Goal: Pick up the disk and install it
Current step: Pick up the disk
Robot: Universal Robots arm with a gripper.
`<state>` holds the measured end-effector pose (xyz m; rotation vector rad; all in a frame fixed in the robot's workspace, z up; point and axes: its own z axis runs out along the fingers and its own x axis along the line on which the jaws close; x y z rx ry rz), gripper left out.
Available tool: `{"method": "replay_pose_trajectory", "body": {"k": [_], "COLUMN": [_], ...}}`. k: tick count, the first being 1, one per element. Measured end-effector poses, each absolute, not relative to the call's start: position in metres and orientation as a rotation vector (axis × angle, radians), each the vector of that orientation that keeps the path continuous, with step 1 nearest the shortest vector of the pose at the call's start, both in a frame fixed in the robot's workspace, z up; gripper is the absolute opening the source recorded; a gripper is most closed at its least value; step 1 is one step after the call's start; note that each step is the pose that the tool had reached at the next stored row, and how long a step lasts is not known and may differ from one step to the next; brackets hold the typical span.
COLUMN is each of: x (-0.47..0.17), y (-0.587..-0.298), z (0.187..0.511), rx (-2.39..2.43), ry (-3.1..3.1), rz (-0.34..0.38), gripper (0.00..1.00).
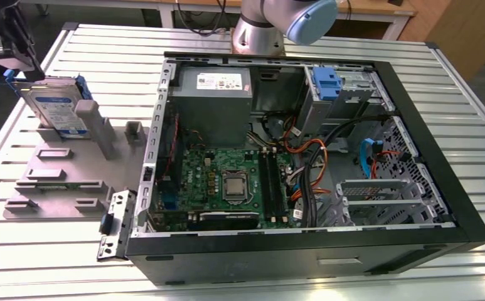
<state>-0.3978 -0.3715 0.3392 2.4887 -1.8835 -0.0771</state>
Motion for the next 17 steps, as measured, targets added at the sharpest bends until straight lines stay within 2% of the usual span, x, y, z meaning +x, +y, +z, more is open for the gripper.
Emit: {"method": "replay_pose_trajectory", "body": {"k": [17], "x": [-0.3978], "y": [-0.3715], "z": [0.3388], "rx": [2.311], "ry": [-2.105], "rz": [-0.080], "gripper": [0.11]}}
